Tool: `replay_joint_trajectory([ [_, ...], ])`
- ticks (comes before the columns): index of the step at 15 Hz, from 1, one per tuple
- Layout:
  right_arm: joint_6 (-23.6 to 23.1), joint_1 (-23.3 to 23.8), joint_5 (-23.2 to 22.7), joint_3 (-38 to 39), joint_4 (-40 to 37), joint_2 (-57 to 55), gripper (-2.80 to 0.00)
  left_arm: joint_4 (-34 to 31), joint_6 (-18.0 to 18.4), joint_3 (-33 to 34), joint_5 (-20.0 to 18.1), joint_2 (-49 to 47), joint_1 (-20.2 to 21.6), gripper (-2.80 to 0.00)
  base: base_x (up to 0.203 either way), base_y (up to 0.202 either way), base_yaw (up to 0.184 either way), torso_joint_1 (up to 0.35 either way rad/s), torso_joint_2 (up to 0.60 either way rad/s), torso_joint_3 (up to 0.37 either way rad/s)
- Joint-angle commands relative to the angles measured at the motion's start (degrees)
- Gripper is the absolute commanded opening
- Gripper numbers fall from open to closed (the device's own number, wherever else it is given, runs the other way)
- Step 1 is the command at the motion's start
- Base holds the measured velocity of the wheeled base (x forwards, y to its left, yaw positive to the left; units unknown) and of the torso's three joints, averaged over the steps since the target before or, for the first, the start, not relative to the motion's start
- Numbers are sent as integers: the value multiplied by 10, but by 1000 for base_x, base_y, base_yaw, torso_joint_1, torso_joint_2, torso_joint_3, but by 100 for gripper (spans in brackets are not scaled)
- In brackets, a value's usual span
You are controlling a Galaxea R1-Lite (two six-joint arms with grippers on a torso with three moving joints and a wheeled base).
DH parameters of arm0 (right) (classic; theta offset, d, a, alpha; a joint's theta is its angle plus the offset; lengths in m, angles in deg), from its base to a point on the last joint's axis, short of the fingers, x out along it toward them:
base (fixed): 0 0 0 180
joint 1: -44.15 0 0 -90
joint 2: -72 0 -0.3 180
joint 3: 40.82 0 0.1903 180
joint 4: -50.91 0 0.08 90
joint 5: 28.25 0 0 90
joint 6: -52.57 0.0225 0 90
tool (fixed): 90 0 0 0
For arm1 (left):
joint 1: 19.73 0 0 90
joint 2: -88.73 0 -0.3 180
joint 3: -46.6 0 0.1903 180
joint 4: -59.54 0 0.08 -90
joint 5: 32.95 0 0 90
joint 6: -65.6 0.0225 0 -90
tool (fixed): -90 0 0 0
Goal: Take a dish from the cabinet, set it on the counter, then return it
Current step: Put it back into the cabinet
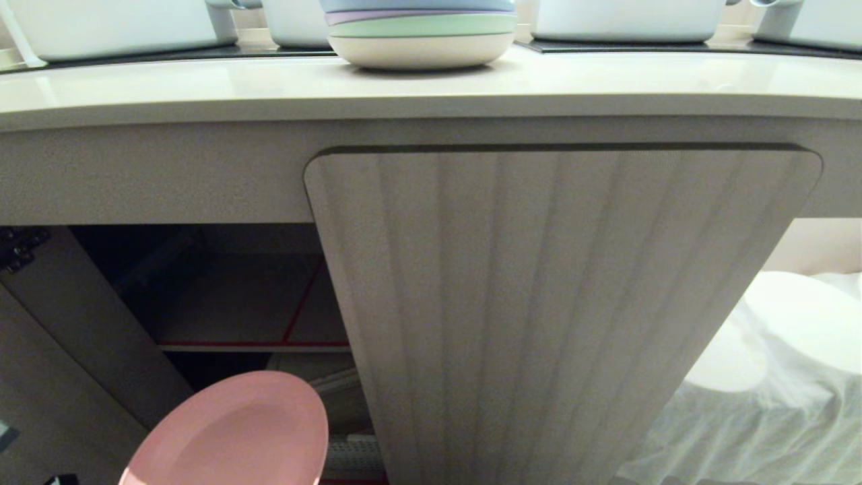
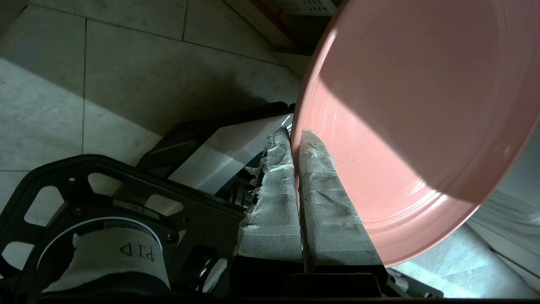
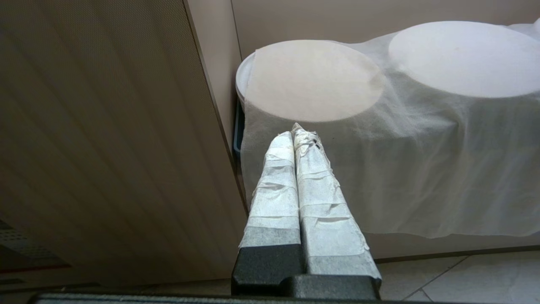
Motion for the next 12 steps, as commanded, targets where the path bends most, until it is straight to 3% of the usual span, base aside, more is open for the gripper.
replay_joint_trajectory([
  [1, 0, 0, 0, 0, 0, 0, -280, 9, -2, -7, -1, -41, 0, -280, 0, 0, 0, 0, 0, 0],
  [7, 0, 0, 0, 0, 0, 0, -280, 67, -11, -28, -1, -129, 0, -280, 0, 0, 0, 0, 0, 0],
  [12, 0, 0, 0, 0, 0, 0, -280, 102, -45, -50, -4, -189, -1, -280, 0, 0, 0, 0, 0, 0],
])
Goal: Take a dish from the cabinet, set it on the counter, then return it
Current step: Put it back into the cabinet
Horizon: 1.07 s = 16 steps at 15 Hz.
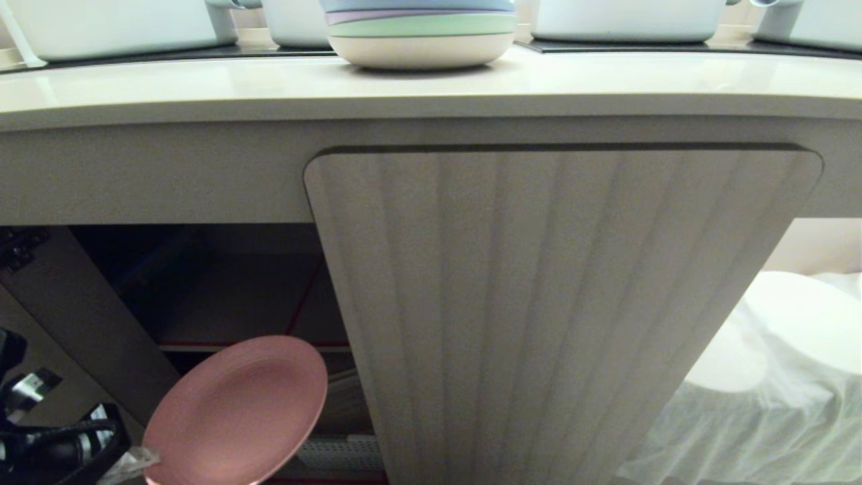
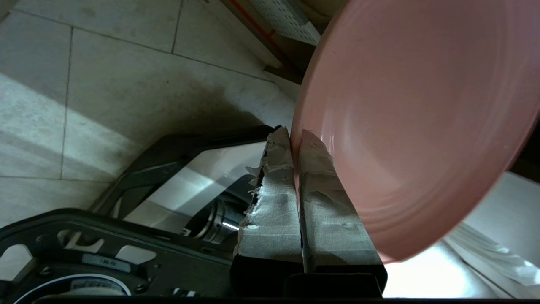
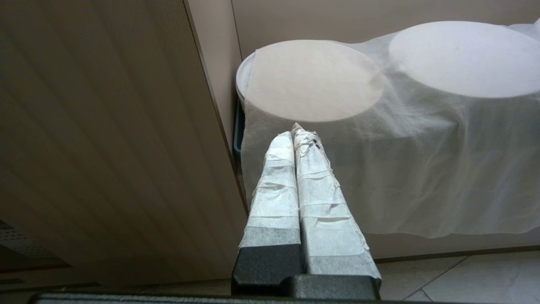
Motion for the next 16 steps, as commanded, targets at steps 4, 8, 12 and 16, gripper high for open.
replay_joint_trajectory([
  [4, 0, 0, 0, 0, 1, 0, -280, 28, -3, -7, -11, -53, -1, -280, 0, 0, 0, 0, 0, 0],
  [8, 0, 0, 0, 0, 1, 0, -280, 94, -1, -9, -9, -102, -2, -280, 0, 0, 0, 0, 0, 0],
  [12, 0, 0, 0, 0, 1, 0, -280, 141, -3, -12, -7, -140, -5, -280, 0, 0, 0, 0, 0, 0],
  [16, 0, 0, 0, 0, 0, 0, -280, 147, -7, -34, -6, -175, -4, -280, 0, 0, 0, 0, 0, 0],
])
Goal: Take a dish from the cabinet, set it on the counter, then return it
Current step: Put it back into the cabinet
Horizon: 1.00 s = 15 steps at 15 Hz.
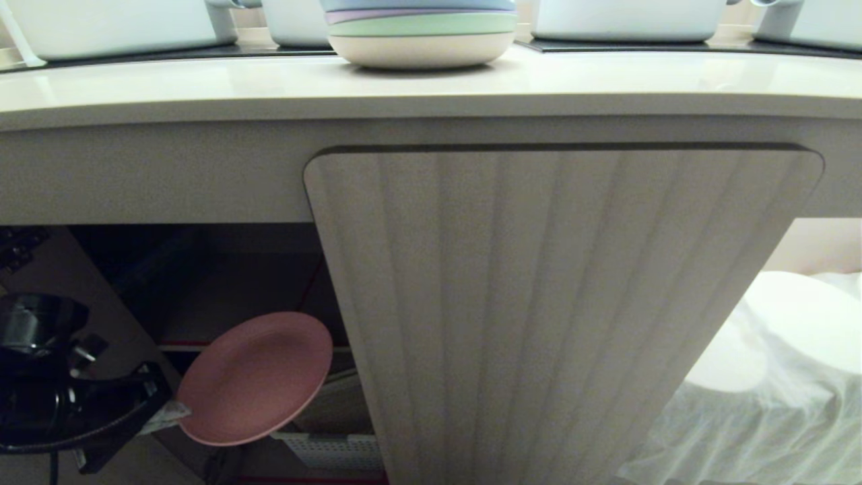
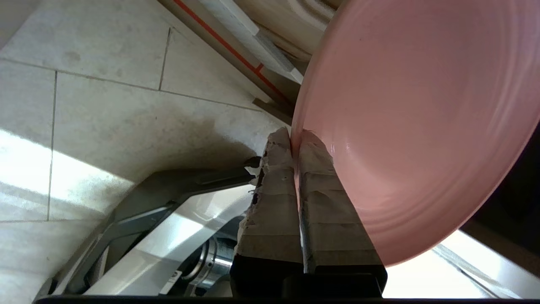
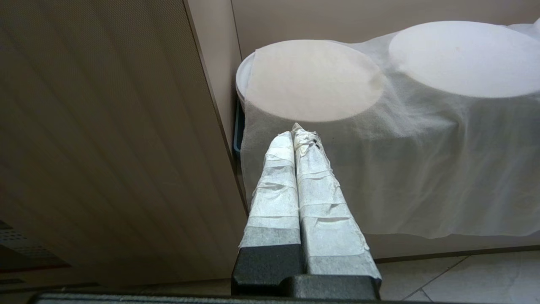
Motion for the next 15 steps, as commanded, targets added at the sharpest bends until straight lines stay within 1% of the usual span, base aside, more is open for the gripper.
replay_joint_trajectory([
  [1, 0, 0, 0, 0, 0, 0, -280, 0, -11, -13, -1, -26, 0, -280, 0, 0, 0, 0, 0, 0],
  [2, 0, 0, 0, 0, 0, 0, -280, 0, -23, -19, 0, -32, 0, -280, 0, 0, 0, 0, 0, 0],
  [4, 0, 0, 0, 0, 1, 0, -280, 0, -33, -30, 0, -41, 0, -280, 0, 0, 0, 0, 0, 0],
  [8, 0, 0, 0, 0, 1, 0, -280, 0, -34, -47, 1, -65, -1, -280, 0, 0, 0, 0, 0, 0],
  [10, 0, 0, 0, 0, 1, 0, -280, 0, -30, -53, 2, -73, -8, -280, 0, 0, 0, 0, 0, 0],
  [15, 0, 0, 0, 0, 1, 0, -280, 0, -33, -91, 6, -97, -24, -280, 0, 0, 0, 0, 0, 0],
])
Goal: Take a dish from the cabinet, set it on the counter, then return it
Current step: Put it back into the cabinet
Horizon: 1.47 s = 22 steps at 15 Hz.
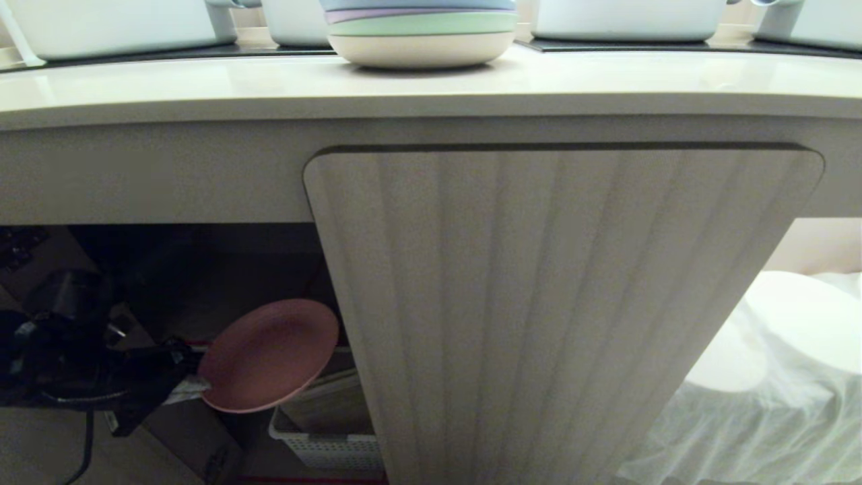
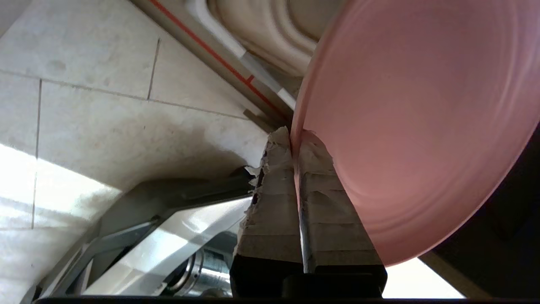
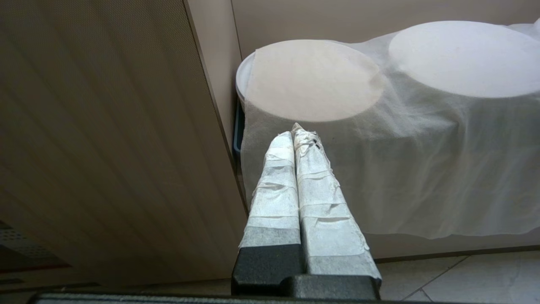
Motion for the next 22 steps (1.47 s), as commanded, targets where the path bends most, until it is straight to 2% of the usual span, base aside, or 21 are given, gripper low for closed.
replay_joint_trajectory([
  [1, 0, 0, 0, 0, 0, 0, -280, 0, -3, -14, -1, -15, -5, -280, 0, 0, 0, 0, 0, 0],
  [6, 0, 0, 0, 0, 0, 0, -280, 1, -8, -27, 8, -35, -11, -280, 0, 0, 0, 0, 0, 0],
  [9, 0, 0, 0, 0, 0, 0, -280, 1, -33, -47, 13, -48, -18, -280, 0, 0, 0, 0, 0, 0],
  [14, 0, 0, 0, 0, 0, 0, -280, 1, -37, -80, 17, -73, -30, -280, 0, 0, 0, 0, 0, 0],
  [18, 0, 0, 0, 0, 0, 0, -280, 0, -40, -108, 35, -92, -34, -280, 0, 0, 0, 0, 0, 0],
  [22, 0, 0, 0, 0, 0, 0, -280, 0, -67, -139, 47, -106, -43, -280, 0, 0, 0, 0, 0, 0],
])
